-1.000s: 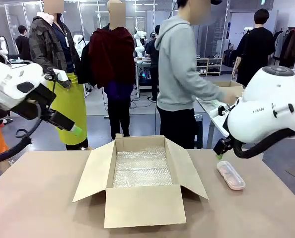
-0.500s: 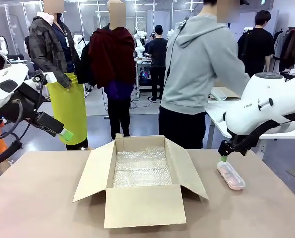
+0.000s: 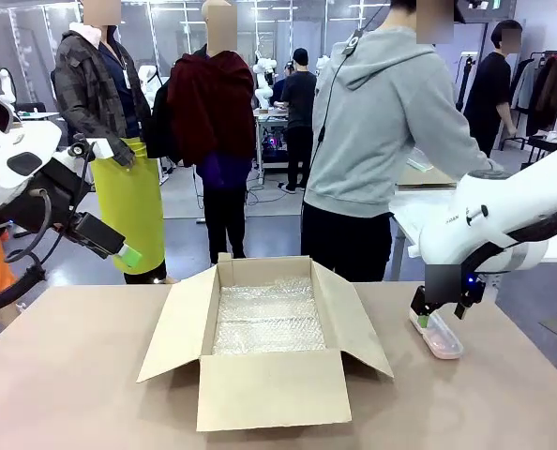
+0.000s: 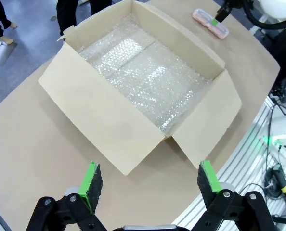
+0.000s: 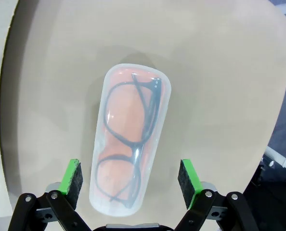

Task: Pack the glasses set securely to prepare it for shipping.
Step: Place the Glasses case inside the Package Box.

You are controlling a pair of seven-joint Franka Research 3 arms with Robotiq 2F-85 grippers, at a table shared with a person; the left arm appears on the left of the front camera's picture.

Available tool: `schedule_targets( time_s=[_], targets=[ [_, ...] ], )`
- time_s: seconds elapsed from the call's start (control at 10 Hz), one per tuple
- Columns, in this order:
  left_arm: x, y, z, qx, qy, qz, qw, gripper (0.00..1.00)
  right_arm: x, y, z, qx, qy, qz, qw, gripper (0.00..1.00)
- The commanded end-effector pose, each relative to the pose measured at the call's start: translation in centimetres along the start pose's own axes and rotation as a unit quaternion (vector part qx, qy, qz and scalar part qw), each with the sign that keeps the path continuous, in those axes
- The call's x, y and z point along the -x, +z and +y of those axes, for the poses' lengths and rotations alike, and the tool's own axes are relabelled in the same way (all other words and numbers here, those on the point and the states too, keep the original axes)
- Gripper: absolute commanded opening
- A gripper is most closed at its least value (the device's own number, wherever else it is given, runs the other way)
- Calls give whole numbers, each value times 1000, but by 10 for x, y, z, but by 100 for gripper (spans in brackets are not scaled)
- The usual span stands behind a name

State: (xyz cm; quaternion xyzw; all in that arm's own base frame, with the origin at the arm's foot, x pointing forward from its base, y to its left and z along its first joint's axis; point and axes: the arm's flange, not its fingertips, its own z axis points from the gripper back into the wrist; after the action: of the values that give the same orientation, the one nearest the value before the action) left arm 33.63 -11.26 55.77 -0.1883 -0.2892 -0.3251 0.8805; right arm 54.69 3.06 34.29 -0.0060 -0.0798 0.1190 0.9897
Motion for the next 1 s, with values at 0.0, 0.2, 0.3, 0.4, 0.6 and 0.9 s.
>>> schedule_targets(
  time_s=[0.0, 0.2, 0.3, 0.4, 0.6, 0.9],
  targets=[
    [-1, 1, 3, 5, -5, -6, 1000, 100, -11, -7, 2, -4, -21, 9, 1000, 100],
    [-1, 1, 3, 5, -5, -6, 1000, 100, -15, -20, -4, -16, -34, 17, 999, 100],
    [-1, 1, 3, 5, -5, -6, 1000, 100, -15, -22, -4, -20, -35, 16, 999, 100],
    [-1, 1, 3, 5, -5, -6, 1000, 100, -17, -25, -2, -22, -34, 17, 999, 100],
    [-1, 1, 3, 5, -5, -6, 1000, 100, -18, -30, 0, -28, -36, 21, 999, 93],
    [-1, 1, 3, 5, -5, -6, 1000, 100, -17, -33, 1, -36, -44, 27, 998, 64]
  ],
)
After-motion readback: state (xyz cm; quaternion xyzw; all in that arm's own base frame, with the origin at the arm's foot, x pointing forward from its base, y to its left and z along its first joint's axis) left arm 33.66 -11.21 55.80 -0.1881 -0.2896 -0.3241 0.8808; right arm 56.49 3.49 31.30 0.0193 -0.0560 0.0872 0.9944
